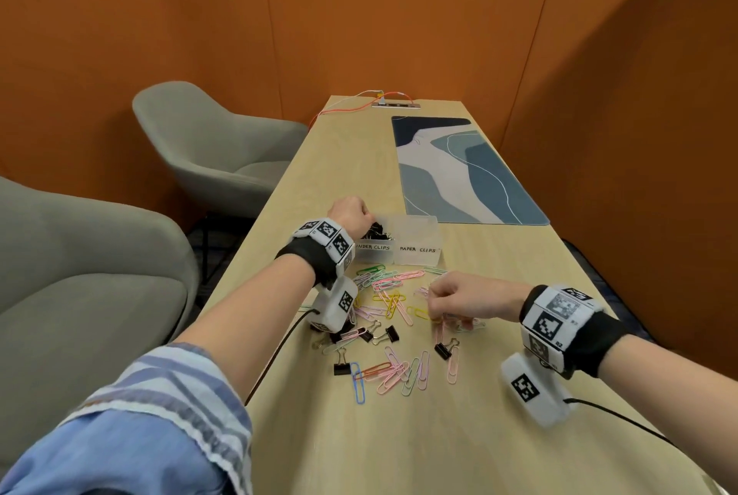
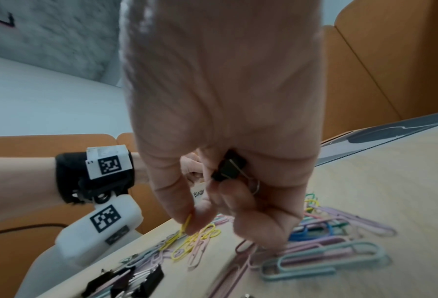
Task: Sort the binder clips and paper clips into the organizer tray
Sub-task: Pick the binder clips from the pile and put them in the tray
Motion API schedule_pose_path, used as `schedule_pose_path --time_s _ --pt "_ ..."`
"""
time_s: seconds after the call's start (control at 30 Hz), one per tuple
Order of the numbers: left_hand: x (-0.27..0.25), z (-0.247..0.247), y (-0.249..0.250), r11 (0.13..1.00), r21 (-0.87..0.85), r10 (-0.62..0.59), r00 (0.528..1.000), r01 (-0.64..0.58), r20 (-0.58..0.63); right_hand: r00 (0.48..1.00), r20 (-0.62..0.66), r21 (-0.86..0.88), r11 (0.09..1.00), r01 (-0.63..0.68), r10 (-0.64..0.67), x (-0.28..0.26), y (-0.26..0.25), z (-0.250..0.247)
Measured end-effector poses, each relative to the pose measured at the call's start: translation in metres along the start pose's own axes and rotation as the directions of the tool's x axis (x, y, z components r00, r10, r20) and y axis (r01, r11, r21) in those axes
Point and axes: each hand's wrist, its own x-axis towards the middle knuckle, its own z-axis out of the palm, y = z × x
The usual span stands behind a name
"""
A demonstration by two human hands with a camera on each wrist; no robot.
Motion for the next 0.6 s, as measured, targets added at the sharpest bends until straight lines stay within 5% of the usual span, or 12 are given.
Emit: schedule_pose_path --time_s 0.23,0.4,0.6 --pt "0.004 -0.003 0.006 0.99 -0.106 -0.079 0.993 0.087 0.084 0.996 0.073 -0.126 0.991 -0.034 0.044 -0.003 -0.004 -0.002" --pt "0.001 -0.013 0.012 0.935 -0.334 -0.076 0.987 0.119 0.138 0.982 -0.058 0.25 0.955 -0.161 0.181 0.015 -0.024 -0.026" --pt "-0.009 -0.005 -0.011 0.989 -0.12 -0.097 0.992 0.086 -0.086 0.964 -0.233 0.51 0.86 0.01 0.127 0.05 -0.069 -0.058"
